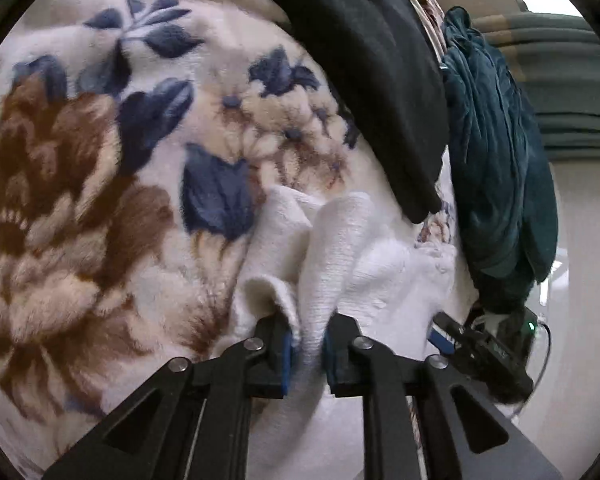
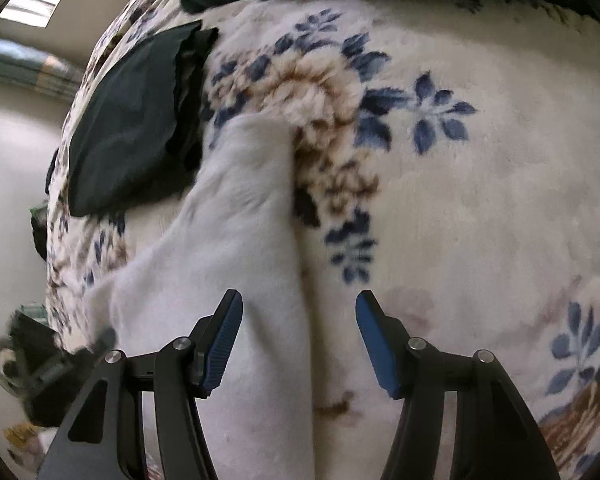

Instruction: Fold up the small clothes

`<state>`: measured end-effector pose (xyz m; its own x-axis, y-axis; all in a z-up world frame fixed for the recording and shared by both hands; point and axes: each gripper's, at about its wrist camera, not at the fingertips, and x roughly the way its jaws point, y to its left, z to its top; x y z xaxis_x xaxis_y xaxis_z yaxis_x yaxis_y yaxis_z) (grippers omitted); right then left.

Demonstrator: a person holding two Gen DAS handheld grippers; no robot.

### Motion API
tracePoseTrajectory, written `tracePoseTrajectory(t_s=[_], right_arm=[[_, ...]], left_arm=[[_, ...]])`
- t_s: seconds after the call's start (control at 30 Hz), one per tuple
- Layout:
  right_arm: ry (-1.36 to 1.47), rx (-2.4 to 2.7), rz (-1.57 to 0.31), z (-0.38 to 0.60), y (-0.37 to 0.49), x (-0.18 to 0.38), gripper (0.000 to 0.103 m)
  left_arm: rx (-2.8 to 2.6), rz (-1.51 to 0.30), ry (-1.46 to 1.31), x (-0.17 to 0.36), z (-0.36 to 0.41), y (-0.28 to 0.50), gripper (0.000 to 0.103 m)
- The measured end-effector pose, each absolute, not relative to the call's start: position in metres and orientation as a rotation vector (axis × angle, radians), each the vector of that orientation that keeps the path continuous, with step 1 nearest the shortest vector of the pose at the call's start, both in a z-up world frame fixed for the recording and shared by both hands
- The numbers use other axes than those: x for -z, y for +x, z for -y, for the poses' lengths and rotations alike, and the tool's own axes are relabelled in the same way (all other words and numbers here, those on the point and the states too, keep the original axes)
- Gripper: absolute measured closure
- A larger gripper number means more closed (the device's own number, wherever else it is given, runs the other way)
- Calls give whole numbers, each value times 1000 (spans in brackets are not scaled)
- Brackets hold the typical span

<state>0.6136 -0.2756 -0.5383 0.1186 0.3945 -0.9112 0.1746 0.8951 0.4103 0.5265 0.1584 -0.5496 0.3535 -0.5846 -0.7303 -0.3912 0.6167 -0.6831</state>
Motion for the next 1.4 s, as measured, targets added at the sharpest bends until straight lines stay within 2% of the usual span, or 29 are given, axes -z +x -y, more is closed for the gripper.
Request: tracePoseTrajectory(t_s=[0.07,0.13,0.17,0.2,0.23,0.4,0.5,0.53,0.57,0.6,0.67,0.7,0.73,0.77,0.87,0.93,1.0,1.03,1.07,1.1,1.27,1.4], right_arm=[[518,-183,-1460,275,622,545,42],[566,-202,-1446,272,631,551,42],[573,-206,-1421,271,634,551,61],[562,-209,-1405,268,637,550,97],[541,-200,-1388,265,639,546,95],[530,-145,-1328,266,647,534,95],[496,-174,-1418,258,648,544,92],[493,-189,-1425,257,645,541,90],[496,-202,-1425,259,641,536,86],[498,-210,-1422,261,635,532,76],[508,-234,-1405,269,614,522,60],[523,-236,-1401,273,602,518,59],[536,-238,-1403,275,587,515,59],[552,-233,-1409,278,574,513,59],[572,-216,-1438,287,533,508,59],[598,-190,-1457,293,498,503,59],[622,-136,-1479,300,462,497,59],[633,-106,-1488,300,440,493,56],[645,-81,-1494,300,419,488,48],[653,-62,-1498,299,401,484,43],[679,9,-1555,278,301,475,42],[665,35,-1650,256,234,496,42]], left_arm=[[172,-1263,-927,541,-158,527,82],[172,-1274,-876,538,-148,538,80],[177,-1273,-835,534,-144,539,81],[176,-1259,-789,529,-139,540,82],[166,-1244,-762,527,-134,537,95],[191,-1261,-868,550,-148,548,92],[244,-1274,-950,544,-155,544,79],[249,-1272,-953,538,-156,540,70],[252,-1267,-948,531,-157,532,54],[248,-1267,-933,525,-155,527,48],[266,-1284,-869,520,-146,519,46],[267,-1293,-825,520,-137,520,47],[266,-1289,-788,521,-130,520,62],[303,-1270,-793,524,-126,519,95],[394,-1256,-892,542,-133,523,95],[375,-1303,-869,548,-143,525,90],[376,-1325,-861,540,-150,523,78],[353,-1337,-817,529,-153,519,63],[345,-1340,-792,520,-156,513,54],[352,-1321,-773,502,-158,501,53],[337,-1343,-613,455,-149,429,53],[299,-1489,-519,467,-137,339,53]])
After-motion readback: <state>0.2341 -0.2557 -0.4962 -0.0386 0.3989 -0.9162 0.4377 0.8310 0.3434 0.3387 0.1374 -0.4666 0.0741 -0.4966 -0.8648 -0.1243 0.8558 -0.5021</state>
